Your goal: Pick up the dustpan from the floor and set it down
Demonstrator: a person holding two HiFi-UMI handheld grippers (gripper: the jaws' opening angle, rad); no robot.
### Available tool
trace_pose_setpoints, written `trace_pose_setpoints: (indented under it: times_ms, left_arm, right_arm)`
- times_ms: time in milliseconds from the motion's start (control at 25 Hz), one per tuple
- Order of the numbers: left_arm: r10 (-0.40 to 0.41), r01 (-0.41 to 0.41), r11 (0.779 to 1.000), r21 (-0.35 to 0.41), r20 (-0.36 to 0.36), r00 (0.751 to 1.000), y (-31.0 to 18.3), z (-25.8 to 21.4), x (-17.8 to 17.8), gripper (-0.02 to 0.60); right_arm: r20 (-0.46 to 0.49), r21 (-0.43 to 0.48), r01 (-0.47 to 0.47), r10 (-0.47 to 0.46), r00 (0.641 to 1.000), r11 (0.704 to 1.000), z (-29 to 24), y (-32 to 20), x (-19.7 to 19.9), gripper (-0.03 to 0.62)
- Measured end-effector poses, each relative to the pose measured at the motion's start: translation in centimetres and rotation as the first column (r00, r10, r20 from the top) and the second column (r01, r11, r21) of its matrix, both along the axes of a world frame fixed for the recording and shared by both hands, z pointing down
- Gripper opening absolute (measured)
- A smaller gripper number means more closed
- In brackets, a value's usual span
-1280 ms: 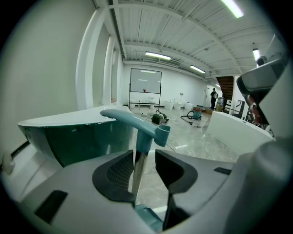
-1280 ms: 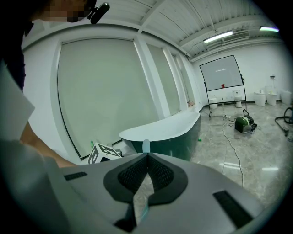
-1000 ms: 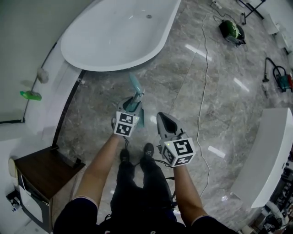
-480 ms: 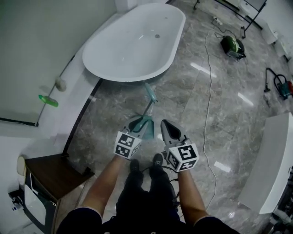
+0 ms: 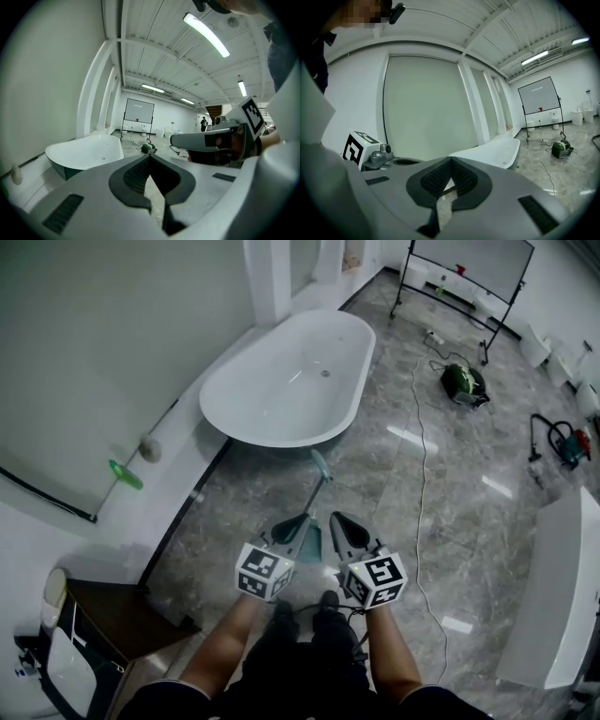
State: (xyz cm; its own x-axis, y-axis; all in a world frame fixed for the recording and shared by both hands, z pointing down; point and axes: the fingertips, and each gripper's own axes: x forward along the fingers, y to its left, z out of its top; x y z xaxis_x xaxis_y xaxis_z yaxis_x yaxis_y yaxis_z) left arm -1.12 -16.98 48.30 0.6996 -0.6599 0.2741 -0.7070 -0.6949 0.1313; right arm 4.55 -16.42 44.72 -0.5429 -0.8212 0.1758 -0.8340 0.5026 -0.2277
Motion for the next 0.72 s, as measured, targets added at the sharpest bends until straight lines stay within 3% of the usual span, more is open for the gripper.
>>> trace_pose_setpoints:
  times_ms: [360, 720]
  left_arm:
    - [0.062, -0.058, 0.995, 0.081, -0.052, 0.997, 4.8, -7.7, -1.8, 0.014]
    - [0.07, -0.062, 0.993, 0.099, -0.073, 0.995, 7.2, -9.8, -3.2, 0.014]
  right_arm:
    - [0.016, 0.099, 0.016, -0.017, 1.0, 0.995, -5.6, 4.0, -2.9, 0.006]
    - [0.026, 0.164, 0.044, -0.049, 0.998, 0.985, -8.9, 6.3, -5.1, 0.006]
